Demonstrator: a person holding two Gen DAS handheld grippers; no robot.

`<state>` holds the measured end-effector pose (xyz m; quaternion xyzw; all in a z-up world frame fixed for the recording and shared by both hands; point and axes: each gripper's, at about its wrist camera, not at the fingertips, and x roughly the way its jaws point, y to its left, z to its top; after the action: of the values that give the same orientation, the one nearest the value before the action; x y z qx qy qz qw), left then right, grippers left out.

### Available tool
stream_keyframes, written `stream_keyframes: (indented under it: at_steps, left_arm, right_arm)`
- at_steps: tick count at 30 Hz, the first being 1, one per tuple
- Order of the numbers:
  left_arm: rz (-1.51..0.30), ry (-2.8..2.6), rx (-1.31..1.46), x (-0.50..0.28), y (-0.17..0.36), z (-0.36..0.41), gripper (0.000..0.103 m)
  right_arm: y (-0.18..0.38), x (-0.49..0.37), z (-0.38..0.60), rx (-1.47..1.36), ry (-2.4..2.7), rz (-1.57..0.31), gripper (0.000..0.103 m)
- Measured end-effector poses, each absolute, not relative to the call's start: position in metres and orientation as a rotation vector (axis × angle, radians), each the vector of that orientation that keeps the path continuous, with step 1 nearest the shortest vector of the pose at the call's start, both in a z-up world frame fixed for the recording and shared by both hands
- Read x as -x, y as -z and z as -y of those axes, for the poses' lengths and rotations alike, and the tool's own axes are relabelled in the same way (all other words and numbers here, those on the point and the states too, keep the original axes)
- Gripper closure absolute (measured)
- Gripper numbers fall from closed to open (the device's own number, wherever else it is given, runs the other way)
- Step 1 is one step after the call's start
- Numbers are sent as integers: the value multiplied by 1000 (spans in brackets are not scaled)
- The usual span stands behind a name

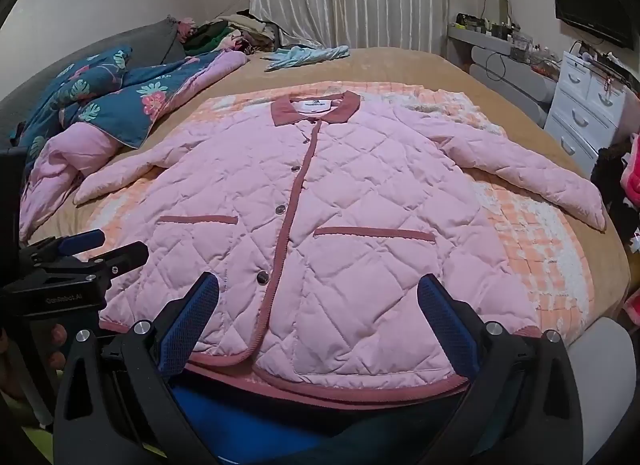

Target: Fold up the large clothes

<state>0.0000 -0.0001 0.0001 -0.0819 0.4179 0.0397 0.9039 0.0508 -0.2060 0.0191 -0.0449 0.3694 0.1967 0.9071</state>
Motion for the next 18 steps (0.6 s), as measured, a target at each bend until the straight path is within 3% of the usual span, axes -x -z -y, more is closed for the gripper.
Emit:
stream_keyframes:
  at_steps: [18]
  left_arm:
    - [-855, -71, 184, 1, -3, 1, 9]
  right_arm:
    - [-22, -46, 207, 74, -408, -753, 4]
